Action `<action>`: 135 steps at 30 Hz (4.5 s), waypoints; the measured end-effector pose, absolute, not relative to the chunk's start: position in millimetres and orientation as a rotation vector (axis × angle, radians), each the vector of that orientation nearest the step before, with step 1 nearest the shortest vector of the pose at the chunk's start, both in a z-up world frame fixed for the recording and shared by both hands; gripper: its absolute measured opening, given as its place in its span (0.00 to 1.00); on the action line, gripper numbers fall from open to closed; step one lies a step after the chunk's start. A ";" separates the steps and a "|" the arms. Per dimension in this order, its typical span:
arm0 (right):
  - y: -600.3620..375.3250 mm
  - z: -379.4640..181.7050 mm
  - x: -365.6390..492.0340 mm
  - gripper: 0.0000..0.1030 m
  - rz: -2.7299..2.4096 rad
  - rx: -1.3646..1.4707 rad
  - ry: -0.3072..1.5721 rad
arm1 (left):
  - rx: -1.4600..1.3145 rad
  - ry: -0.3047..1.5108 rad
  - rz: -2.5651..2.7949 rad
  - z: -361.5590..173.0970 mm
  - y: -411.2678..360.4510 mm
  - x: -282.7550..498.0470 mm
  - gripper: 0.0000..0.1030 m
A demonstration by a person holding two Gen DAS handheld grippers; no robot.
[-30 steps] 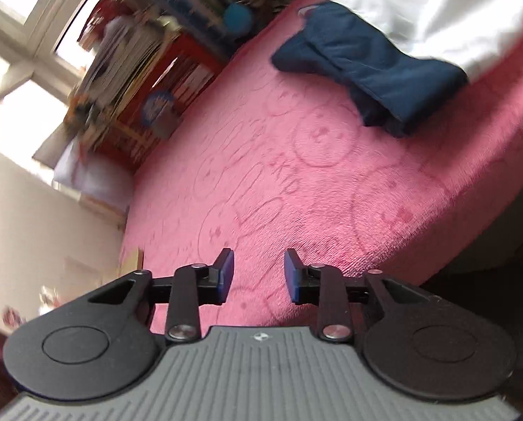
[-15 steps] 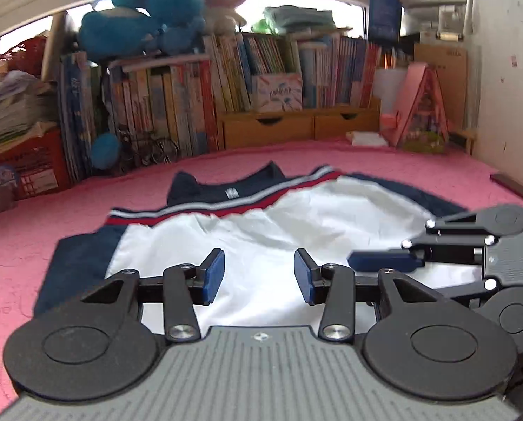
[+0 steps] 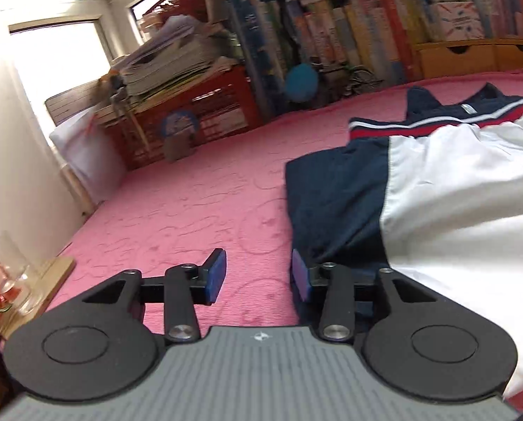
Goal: Fold clothes
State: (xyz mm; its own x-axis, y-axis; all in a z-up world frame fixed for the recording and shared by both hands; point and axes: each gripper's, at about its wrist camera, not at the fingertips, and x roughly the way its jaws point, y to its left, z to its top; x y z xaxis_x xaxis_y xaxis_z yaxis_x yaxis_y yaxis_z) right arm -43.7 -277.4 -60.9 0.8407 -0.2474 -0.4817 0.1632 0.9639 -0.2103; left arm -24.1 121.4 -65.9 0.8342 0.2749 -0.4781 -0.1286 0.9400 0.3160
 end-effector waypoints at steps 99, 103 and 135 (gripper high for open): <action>-89.4 -64.4 -141.5 0.36 0.177 0.044 0.674 | -0.052 1.087 -0.406 6.7 -36.8 4.6 0.39; -89.4 -64.7 -141.5 0.36 0.178 0.043 0.671 | 0.001 1.201 -0.388 -26.4 -42.7 -2.1 0.37; -90.5 -65.0 -137.8 0.37 0.174 0.035 0.670 | 0.050 0.927 -0.323 3.1 -36.5 44.5 0.41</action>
State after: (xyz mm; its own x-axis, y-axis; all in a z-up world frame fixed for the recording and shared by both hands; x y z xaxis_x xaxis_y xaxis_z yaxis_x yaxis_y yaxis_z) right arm -137.8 -90.5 -65.0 0.7698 0.1714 -0.6148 -0.1485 0.9849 0.0886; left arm 44.5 -36.5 3.1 0.5561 -0.2521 -0.7920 0.2951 0.9507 -0.0954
